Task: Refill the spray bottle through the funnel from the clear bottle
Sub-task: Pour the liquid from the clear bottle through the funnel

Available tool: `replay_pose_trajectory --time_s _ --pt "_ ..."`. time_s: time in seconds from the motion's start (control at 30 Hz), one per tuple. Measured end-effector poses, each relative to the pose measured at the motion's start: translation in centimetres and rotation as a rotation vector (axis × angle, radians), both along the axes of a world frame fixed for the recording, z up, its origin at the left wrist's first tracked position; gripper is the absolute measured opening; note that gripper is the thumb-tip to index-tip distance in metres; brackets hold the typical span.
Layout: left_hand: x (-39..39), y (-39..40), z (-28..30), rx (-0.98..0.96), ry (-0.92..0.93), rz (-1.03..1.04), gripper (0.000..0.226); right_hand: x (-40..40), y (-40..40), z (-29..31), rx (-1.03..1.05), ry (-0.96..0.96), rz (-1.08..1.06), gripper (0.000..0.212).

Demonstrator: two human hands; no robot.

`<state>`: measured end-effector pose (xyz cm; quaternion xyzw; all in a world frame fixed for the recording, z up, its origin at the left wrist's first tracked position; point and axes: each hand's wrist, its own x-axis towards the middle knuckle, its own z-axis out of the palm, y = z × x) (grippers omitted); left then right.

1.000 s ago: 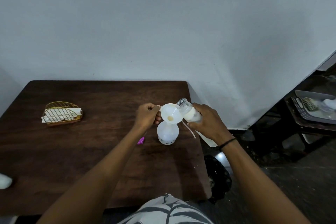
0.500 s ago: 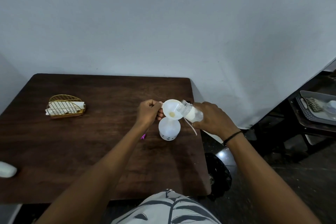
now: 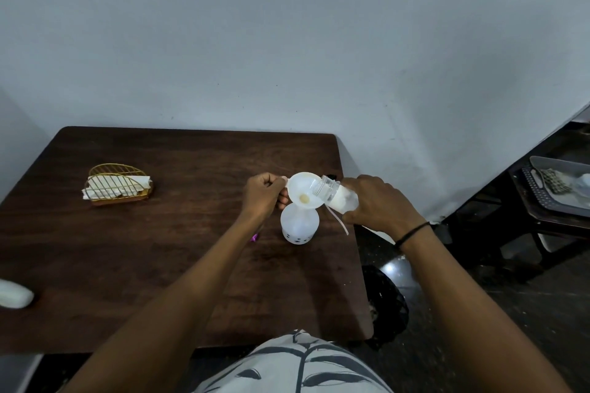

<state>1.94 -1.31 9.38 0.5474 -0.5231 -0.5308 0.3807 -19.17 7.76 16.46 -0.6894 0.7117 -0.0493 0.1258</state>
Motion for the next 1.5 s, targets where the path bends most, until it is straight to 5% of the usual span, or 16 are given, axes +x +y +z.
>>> replay_pose_trajectory --time_s 1.5 --pt "-0.12 0.07 0.09 -0.007 0.013 0.002 0.021 -0.10 -0.40 0.33 0.026 0.087 0.014 0.038"
